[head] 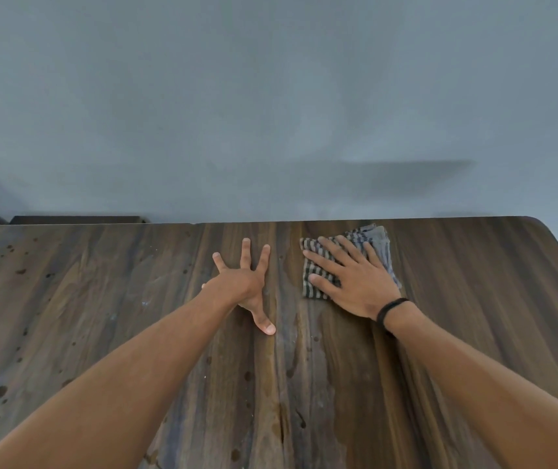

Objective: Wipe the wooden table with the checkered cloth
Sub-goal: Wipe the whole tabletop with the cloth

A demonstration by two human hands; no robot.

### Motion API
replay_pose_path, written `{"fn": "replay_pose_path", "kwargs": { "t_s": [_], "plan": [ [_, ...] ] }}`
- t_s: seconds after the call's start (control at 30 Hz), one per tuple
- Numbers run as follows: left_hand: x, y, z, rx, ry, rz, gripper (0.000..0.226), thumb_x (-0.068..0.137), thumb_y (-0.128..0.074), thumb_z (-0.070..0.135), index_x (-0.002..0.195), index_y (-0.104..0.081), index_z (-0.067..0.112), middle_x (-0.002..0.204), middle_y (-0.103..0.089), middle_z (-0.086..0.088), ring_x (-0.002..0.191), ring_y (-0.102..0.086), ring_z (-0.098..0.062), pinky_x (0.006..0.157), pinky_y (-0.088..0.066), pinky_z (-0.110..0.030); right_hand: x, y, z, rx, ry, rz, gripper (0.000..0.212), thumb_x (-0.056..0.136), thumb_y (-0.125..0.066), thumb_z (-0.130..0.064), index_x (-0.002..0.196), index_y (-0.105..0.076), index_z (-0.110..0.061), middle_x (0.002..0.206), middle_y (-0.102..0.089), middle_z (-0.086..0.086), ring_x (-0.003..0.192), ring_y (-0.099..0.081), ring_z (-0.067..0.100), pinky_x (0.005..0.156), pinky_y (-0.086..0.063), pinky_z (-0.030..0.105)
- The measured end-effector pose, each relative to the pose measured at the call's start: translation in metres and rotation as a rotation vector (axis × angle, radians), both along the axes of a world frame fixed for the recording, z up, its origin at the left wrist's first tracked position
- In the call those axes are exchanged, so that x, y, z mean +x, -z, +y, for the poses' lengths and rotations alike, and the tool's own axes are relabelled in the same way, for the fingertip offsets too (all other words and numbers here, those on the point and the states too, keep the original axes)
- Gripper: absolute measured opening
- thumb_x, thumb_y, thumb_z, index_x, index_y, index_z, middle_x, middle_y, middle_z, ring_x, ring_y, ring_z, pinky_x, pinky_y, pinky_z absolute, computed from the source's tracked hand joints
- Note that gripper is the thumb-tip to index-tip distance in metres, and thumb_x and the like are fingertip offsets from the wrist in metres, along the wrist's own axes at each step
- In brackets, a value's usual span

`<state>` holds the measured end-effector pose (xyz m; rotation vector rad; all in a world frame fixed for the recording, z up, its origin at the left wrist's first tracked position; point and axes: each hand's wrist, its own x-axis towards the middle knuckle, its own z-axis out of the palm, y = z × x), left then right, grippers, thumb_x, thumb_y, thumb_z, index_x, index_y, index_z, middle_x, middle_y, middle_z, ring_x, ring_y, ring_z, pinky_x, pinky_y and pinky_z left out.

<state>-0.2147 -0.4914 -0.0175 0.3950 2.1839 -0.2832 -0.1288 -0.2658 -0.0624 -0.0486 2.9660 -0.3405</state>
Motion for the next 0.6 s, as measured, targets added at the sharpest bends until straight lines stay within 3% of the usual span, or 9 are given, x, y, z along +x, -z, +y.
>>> {"fn": "replay_pose_path", "kwargs": {
  "t_s": [0.13, 0.27, 0.43, 0.6],
  "plan": [
    [0.001, -0.003, -0.001, 0.015, -0.016, -0.001, 0.164, 0.046, -0.086, 0.067, 0.126, 0.053, 0.034, 0.124, 0.064, -0.004, 0.134, 0.035, -0.053, 0.112, -0.008, -0.073, -0.027, -0.003, -0.014, -0.019, 0.306, -0.001, 0.06, 0.1, -0.011, -0.071, 0.158, -0.002, -0.055, 0.17, 0.004, -0.015, 0.157, 0.01, 0.02, 0.115, 0.023, 0.047],
    [0.006, -0.007, -0.003, 0.034, -0.019, 0.004, 0.162, 0.048, -0.087, 0.064, 0.129, 0.05, 0.036, 0.132, 0.061, -0.002, 0.134, 0.036, -0.053, 0.113, -0.008, -0.072, -0.008, 0.005, -0.023, 0.006, 0.069, 0.02, 0.063, 0.093, -0.003, -0.077, 0.154, 0.001, -0.06, 0.17, 0.003, -0.018, 0.156, 0.01, 0.016, 0.117, 0.02, 0.049],
    [0.006, -0.009, -0.006, 0.077, -0.007, 0.015, 0.157, 0.054, -0.085, 0.064, 0.136, 0.045, 0.032, 0.142, 0.054, -0.003, 0.136, 0.033, -0.05, 0.114, 0.003, -0.069, -0.029, -0.005, -0.034, -0.045, 0.342, -0.018, 0.061, 0.1, -0.014, -0.07, 0.158, -0.003, -0.054, 0.17, 0.005, -0.015, 0.157, 0.012, 0.02, 0.118, 0.02, 0.051],
    [-0.019, -0.024, -0.037, 0.11, -0.104, 0.11, 0.154, 0.056, -0.086, 0.061, 0.146, 0.035, 0.028, 0.151, 0.043, -0.002, 0.139, 0.026, -0.05, 0.114, 0.001, -0.063, -0.004, -0.001, -0.032, -0.016, 0.086, -0.023, 0.065, 0.091, -0.002, -0.08, 0.153, 0.002, -0.062, 0.17, 0.004, -0.019, 0.156, 0.013, 0.013, 0.117, 0.02, 0.047]
  ]
}}
